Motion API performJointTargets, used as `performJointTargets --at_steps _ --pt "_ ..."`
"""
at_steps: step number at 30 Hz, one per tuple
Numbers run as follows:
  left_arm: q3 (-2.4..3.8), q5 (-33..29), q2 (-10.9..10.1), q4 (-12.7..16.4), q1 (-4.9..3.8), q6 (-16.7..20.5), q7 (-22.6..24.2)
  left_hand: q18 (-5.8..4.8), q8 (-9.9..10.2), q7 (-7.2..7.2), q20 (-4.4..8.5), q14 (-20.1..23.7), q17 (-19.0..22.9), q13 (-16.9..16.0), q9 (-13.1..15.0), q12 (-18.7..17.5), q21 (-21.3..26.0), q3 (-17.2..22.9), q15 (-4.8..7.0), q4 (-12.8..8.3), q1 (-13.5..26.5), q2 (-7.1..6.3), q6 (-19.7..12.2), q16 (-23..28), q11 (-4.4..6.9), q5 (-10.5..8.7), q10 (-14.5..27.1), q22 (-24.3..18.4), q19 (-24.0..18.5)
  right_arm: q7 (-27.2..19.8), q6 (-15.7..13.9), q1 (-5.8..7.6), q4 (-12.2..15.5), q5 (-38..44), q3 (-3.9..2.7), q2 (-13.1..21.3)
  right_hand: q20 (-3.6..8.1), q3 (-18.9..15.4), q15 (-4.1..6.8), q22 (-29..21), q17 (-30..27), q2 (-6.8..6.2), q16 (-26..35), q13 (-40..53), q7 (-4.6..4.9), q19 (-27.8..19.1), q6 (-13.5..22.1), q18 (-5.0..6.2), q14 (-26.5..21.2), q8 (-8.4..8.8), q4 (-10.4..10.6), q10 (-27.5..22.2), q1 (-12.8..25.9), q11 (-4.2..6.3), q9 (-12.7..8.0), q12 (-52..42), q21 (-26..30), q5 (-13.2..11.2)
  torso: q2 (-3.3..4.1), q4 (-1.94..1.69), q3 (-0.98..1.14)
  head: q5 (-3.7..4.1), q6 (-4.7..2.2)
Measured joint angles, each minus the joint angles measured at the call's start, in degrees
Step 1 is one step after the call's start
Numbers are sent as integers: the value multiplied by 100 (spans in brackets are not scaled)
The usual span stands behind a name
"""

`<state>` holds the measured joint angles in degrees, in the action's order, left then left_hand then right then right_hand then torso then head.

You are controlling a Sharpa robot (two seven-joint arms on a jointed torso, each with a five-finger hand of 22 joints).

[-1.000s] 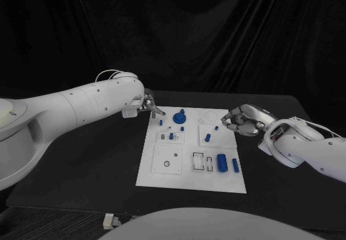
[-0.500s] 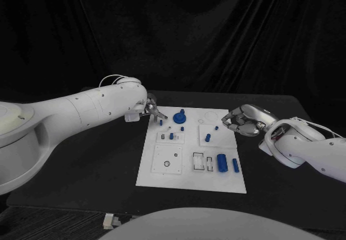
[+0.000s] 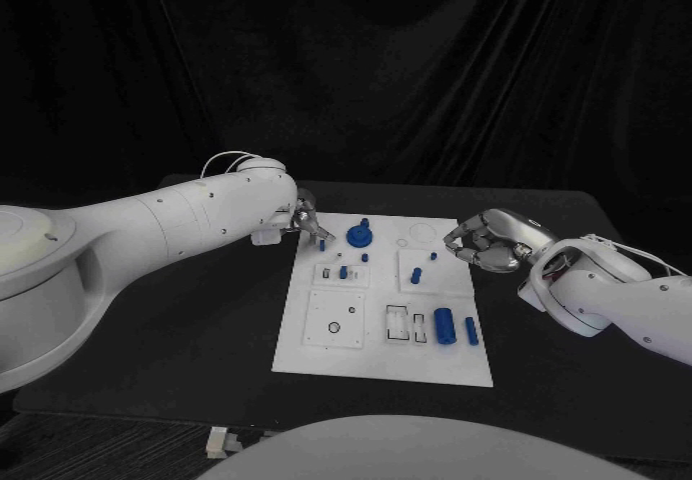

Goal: Assemble the parts on the task board

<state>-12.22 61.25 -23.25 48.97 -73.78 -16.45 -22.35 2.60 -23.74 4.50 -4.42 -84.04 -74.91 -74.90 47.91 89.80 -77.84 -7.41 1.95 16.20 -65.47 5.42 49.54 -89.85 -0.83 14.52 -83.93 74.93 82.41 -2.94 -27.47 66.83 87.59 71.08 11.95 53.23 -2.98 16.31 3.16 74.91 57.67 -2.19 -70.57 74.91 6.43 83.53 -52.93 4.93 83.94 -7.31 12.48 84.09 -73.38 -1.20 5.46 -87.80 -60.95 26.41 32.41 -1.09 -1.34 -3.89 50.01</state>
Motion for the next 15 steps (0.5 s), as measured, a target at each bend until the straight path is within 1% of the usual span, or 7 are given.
performJointTargets --at_steps 2,5,8,9,11,12,15 --pt "0 13 15 -12 2 -2 4 0 0 0 0 0 0 0 72 0 0 51 0 1 -68 -35 0 0 0 250 0 0 0 0 0 0 0 0 0 -2 0 0 0 0 0 0 0 0 0 0 0 0 0 0 0 0 0 0 0 0 0 0 1 0 0 0 0" --pt "1 28 42 -33 2 -6 8 0 0 0 0 0 0 0 132 0 0 98 0 -15 -131 -47 0 0 0 468 0 0 0 0 0 0 0 0 0 -3 0 0 0 0 0 0 0 0 0 0 0 0 0 0 0 0 0 0 0 0 0 20 2 -1 0 -3 0" --pt "1 38 70 -59 4 -15 10 -1 0 -19 21 0 0 0 153 0 22 114 0 -17 -150 -26 -19 0 0 551 0 0 -21 0 1 0 0 0 0 -3 0 0 0 0 0 0 0 0 0 0 0 0 0 0 0 0 0 0 0 0 0 20 1 -1 0 -3 0" --pt "1 41 77 -65 5 -18 11 0 0 -20 21 0 0 0 162 0 22 128 0 -18 -174 -48 -20 0 0 565 0 -1 -21 1 1 0 0 0 0 -3 0 0 0 0 0 0 0 0 0 0 0 0 0 0 0 0 0 0 0 0 0 20 1 -1 0 1 0" --pt "1 46 93 -78 6 -23 11 0 0 -20 21 0 0 0 186 0 22 162 0 -18 -180 -54 -20 0 0 646 0 -1 -21 1 1 0 0 0 0 -3 0 0 0 0 0 0 0 0 0 0 0 0 0 0 0 0 0 0 1 0 0 20 1 -1 -1 8 0" --pt "1 48 106 -89 6 -29 11 0 0 -20 21 0 0 0 194 0 22 169 0 -24 -202 -32 -20 0 0 683 0 -1 -21 2 1 0 0 -1 0 -3 0 0 0 0 -4 0 0 0 0 0 0 0 0 0 0 0 0 0 0 0 0 20 2 -1 -1 9 0" --pt "1 53 138 -110 8 -52 10 -1 0 -20 21 0 0 0 236 0 22 231 0 -24 -272 -63 -20 0 21 814 -21 -1 -21 3 2 0 0 -1 0 -3 0 15 0 -1 -5 13 0 0 0 0 0 0 0 0 -15 0 -12 0 1 0 0 20 2 -1 -1 5 0"
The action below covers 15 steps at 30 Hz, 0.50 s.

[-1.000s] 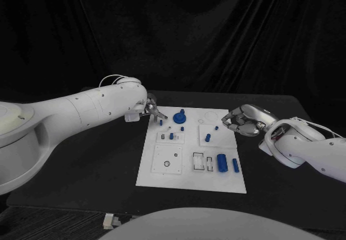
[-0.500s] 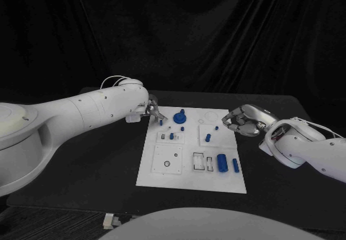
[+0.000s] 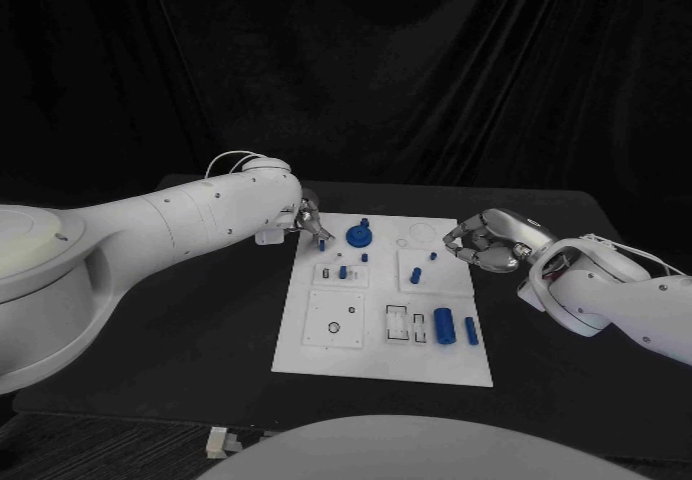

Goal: Assemble the parts on the task board

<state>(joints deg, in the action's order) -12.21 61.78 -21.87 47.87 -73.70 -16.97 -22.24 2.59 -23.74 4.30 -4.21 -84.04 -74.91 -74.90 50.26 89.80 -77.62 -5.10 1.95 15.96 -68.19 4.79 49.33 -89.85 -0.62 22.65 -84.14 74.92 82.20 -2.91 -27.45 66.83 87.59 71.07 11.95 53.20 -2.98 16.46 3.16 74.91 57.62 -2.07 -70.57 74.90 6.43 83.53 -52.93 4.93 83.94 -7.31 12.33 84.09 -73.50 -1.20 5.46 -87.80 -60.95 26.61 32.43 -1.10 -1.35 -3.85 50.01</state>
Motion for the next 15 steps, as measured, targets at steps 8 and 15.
performJointTargets --at_steps 8,15 --pt "0 6 57 -30 3 -50 -9 0 0 0 0 0 0 0 90 0 0 103 41 -8 -85 -28 0 0 20 199 20 0 0 1 2 0 0 0 0 -1 0 0 0 0 -7 -6 0 2 0 0 0 0 0 0 0 0 -27 0 0 0 23 23 0 1 0 0 0" --pt "0 9 96 -92 9 -112 -49 0 -22 -2 0 0 0 0 93 0 0 103 41 -8 -85 -28 2 0 20 198 20 0 0 2 2 0 6 -1 0 6 0 0 0 0 -7 -11 1 4 0 0 0 0 0 0 0 0 -32 0 0 0 23 23 1 1 1 10 0"
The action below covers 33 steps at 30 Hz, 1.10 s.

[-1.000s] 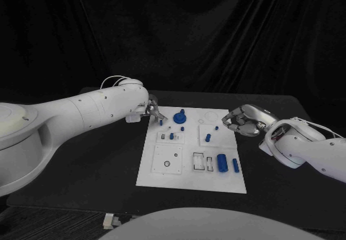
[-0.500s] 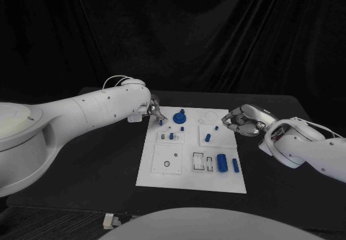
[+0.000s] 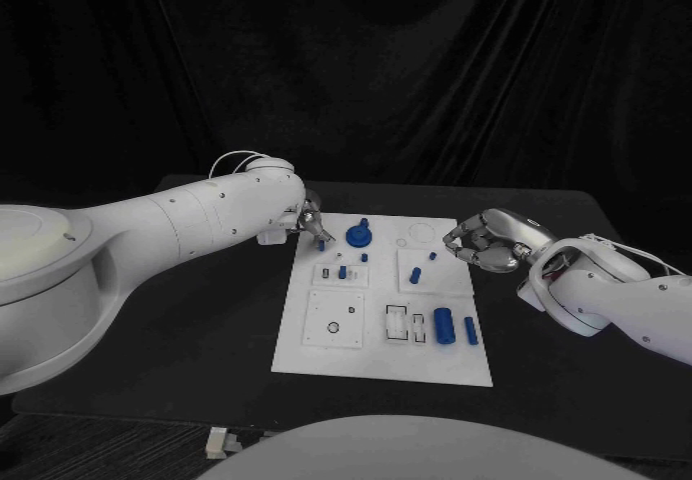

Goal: Assemble the parts on the task board

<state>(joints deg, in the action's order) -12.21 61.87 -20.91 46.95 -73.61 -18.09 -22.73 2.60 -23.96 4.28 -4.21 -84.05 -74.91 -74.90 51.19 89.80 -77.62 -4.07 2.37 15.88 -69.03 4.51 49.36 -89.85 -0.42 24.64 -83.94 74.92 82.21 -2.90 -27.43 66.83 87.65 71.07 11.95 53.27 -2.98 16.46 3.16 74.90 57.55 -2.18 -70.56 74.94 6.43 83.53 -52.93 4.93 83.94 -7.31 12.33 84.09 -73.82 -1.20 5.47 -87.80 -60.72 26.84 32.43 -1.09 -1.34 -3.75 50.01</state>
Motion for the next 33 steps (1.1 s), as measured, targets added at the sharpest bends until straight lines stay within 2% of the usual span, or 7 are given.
performJointTargets --at_steps 9,13,21,26,31,33 --pt "0 4 42 -69 11 -65 -51 0 -22 -19 20 0 0 0 63 0 0 49 0 -18 -29 -29 19 0 0 44 0 0 -20 2 1 0 4 0 0 5 0 16 0 1 0 0 0 -1 0 0 0 0 0 0 -16 0 0 0 -5 0 0 0 0 0 0 4 0" --pt "0 5 63 -84 14 -86 -62 0 -22 -40 20 0 0 0 144 0 22 191 0 -64 -178 -49 -2 0 40 154 -1 0 -20 3 1 0 4 -1 0 6 0 16 0 4 0 0 0 -1 0 0 0 0 0 0 -15 0 0 0 -5 0 0 0 0 0 0 -3 0" --pt "1 6 89 -103 20 -108 -67 0 -22 -71 41 -1 0 0 238 0 44 557 41 -173 -338 -114 -33 0 40 173 0 -1 -41 4 5 0 4 -1 0 7 0 16 0 4 -9 0 0 -1 0 0 0 0 0 0 -15 0 0 0 -4 0 0 0 0 0 -1 -5 0" --pt "1 7 94 -113 24 -109 -67 0 -22 -70 41 -1 0 0 303 0 44 848 41 -185 -375 -151 -33 0 40 287 0 -1 -41 4 7 0 4 -1 0 9 0 16 0 4 -18 16 1 -2 0 0 0 0 0 0 -15 0 -16 0 -4 0 22 20 0 0 0 -3 0" --pt "2 7 96 -119 27 -104 -63 1 -21 -68 53 -1 0 0 368 0 44 1279 41 -200 -381 -162 -34 0 56 318 -17 -1 -53 6 11 0 3 -1 0 11 0 32 0 3 -22 23 1 -2 0 0 0 0 0 0 -32 0 -23 0 -4 0 22 20 0 0 0 -3 0" --pt "2 7 96 -120 31 -102 -63 0 -21 -67 52 -1 0 0 422 0 44 1530 41 -207 -316 -227 -36 0 60 404 -21 -1 -52 7 13 0 3 -1 0 11 0 32 0 3 -27 23 1 -2 0 0 0 0 0 0 -32 0 -23 0 -4 0 22 19 -1 0 0 -3 0"
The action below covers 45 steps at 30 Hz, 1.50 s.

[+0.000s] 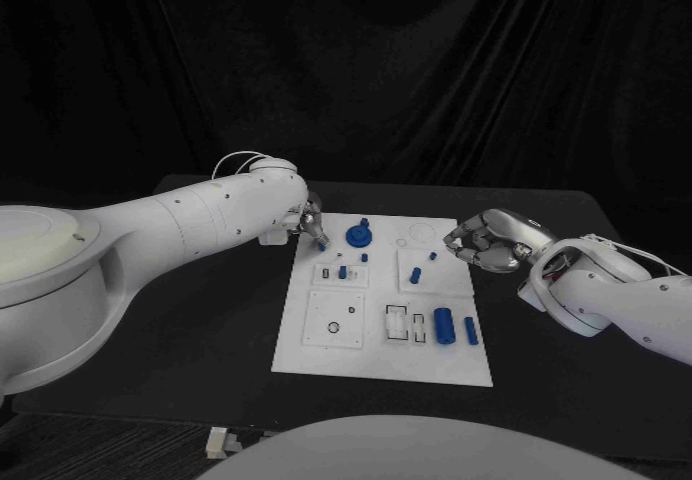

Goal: Assemble the parts on the task board

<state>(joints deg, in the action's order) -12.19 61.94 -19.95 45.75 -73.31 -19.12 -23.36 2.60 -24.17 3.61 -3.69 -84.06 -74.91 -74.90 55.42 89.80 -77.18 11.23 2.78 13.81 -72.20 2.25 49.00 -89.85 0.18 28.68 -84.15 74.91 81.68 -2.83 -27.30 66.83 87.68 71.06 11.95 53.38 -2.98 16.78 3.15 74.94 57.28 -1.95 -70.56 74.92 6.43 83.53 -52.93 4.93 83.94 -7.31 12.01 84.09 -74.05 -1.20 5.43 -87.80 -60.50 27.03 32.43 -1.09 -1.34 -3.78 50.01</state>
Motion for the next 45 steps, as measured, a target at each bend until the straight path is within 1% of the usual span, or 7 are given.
performJointTargets --at_steps 4,10,22,25,27,33,45 --pt "0 0 0 -1 11 1 0 0 12 17 0 0 0 0 145 0 0 579 0 -77 148 -148 -16 0 0 247 0 0 0 1 4 0 -1 0 0 0 0 16 0 0 -5 22 0 0 0 0 0 0 0 0 -16 0 -22 0 0 0 0 0 -1 1 0 -2 0" --pt "-2 1 -16 5 18 3 0 0 22 19 -1 0 0 0 259 0 0 1091 0 -254 247 -248 7 0 0 400 0 0 0 4 10 0 -2 0 0 0 0 16 0 -1 -15 22 0 -1 0 0 0 0 0 0 -16 0 -22 0 0 0 27 0 -3 3 0 -7 0" --pt "-2 2 -162 220 22 118 40 0 22 89 -1 0 0 0 344 0 0 1244 0 -341 240 -478 119 0 0 460 0 0 1 13 19 0 -3 0 0 -3 0 16 0 -1 -15 22 0 -1 0 0 0 0 0 0 -16 0 -22 0 1 0 27 -1 -3 0 0 -16 0" --pt "-2 3 -269 390 22 235 47 0 23 47 20 6 0 0 346 0 0 1244 5 -342 310 -548 223 0 20 460 21 0 22 18 22 0 -3 0 0 -3 0 16 0 -2 -15 22 0 -1 0 0 0 0 0 0 -16 0 -22 0 1 0 27 -1 -3 0 -1 -16 0" --pt "-2 2 -367 547 22 337 45 0 33 78 20 19 0 0 346 0 -18 1542 23 -640 363 -601 256 0 20 461 21 0 22 21 25 0 -3 -1 0 -3 0 24 0 -2 -19 22 0 -1 0 0 0 0 0 0 -24 0 -22 0 1 0 27 -1 -3 0 -1 -16 0" --pt "-1 -147 -703 1095 13 689 -41 0 39 101 40 1 0 0 370 0 -45 1652 43 -749 445 -683 291 0 64 460 22 0 43 31 32 0 -2 -1 0 3 0 32 0 -2 -28 22 0 -1 0 0 0 0 0 0 -32 0 -22 0 1 0 27 -1 -3 -2 -1 -1 0" --pt "0 -620 -1500 2387 -193 1249 -411 0 44 70 82 1 0 0 371 0 -45 1724 82 -820 544 -720 368 0 84 425 2 0 43 49 38 0 0 -1 0 14 0 32 0 -2 -33 44 0 -2 0 0 0 0 0 0 -32 0 -46 0 1 0 27 -1 -7 -2 -1 8 0"
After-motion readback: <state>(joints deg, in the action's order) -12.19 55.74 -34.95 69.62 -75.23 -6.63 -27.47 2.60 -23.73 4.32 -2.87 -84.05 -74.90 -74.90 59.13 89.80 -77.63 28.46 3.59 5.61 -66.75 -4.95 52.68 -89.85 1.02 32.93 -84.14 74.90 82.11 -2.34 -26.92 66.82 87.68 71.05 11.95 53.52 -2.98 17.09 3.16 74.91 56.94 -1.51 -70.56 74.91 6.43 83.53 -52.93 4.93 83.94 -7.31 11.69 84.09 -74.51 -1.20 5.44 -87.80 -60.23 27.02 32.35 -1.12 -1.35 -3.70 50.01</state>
